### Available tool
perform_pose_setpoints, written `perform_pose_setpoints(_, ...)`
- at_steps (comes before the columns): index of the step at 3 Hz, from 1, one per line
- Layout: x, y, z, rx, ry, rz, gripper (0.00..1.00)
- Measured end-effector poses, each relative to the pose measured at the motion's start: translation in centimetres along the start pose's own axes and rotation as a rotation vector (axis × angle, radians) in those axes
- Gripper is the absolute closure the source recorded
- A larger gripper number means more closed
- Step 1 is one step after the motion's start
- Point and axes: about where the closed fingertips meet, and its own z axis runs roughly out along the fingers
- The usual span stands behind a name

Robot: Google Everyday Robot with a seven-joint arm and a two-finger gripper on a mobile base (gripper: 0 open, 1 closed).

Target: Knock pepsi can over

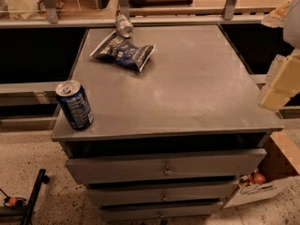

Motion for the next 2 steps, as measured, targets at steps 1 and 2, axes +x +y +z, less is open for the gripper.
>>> perform_pose_setpoints(1,-1.9,0.4,3.5,-0.041,-0.103,0.05,0.0)
perform_pose_setpoints(2,-6.7,0.9,8.2,-0.1,-0.307,0.083,0.0)
